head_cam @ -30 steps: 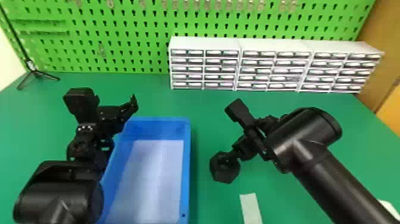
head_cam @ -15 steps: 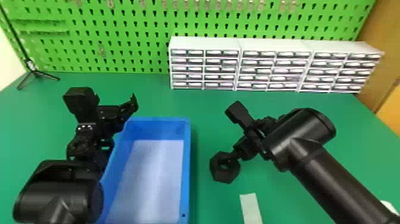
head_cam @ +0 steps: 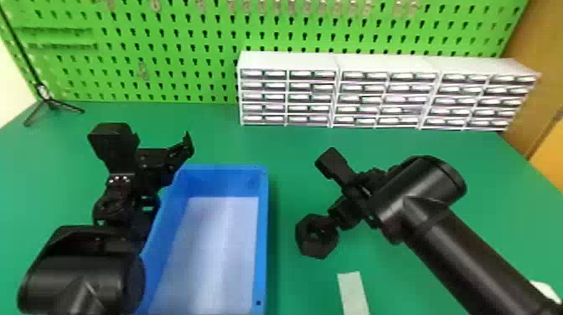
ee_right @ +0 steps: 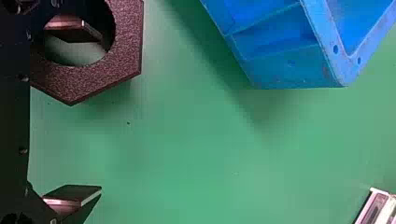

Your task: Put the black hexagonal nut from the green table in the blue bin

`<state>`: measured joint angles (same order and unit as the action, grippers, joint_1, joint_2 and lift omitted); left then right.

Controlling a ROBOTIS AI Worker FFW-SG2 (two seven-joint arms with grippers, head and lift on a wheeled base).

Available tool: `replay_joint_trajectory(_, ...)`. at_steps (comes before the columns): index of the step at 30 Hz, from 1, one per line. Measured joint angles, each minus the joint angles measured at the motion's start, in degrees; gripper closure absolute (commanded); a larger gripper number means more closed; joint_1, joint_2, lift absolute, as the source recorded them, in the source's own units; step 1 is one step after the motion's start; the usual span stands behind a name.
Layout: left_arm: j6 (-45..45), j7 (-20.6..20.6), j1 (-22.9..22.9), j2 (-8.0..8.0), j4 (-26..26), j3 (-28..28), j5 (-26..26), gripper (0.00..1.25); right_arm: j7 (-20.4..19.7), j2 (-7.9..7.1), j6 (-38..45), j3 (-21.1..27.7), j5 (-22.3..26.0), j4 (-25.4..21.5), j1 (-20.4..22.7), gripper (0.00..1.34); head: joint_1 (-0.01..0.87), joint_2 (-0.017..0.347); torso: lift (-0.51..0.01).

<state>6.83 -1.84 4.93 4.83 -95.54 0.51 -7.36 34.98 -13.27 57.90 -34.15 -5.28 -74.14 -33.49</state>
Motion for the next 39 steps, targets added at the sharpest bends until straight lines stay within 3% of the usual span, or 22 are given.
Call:
replay_joint_trajectory(3, -0.02, 0.00, -0.01, 0.00, 0.00, -0.05, -0.02, 0.16, 0.00, -0.04, 0.00, -0.03, 0.00, 0.05, 0.00, 0.51, 0.686, 0.028, -0.096)
replay_joint_trajectory(15, -0.06, 0.00, -0.15, 0.12, 0.00, -0.21, -0.02, 0.16, -0.03, -0.08, 1.03, -0.20, -0.11, -0.17, 0.30, 0.92, 0.686, 0.028, -0.096)
replay_joint_trajectory(31, -0.07, 0.00, -0.20, 0.33, -0.06, -0.16, -0.02, 0.16, 0.00, -0.55, 2.78, -0.83, -0.74, -2.44, 0.54, 0.95, 0.686, 0.028, -0.096)
replay_joint_trajectory(39, -0.05, 0.00, -0.20, 0.35, -0.10, -0.16, -0.08, 0.16, 0.00, -1.00, 4.89, 0.77, -2.02, -6.98, 0.52, 0.95, 0.686, 0.028, -0.096)
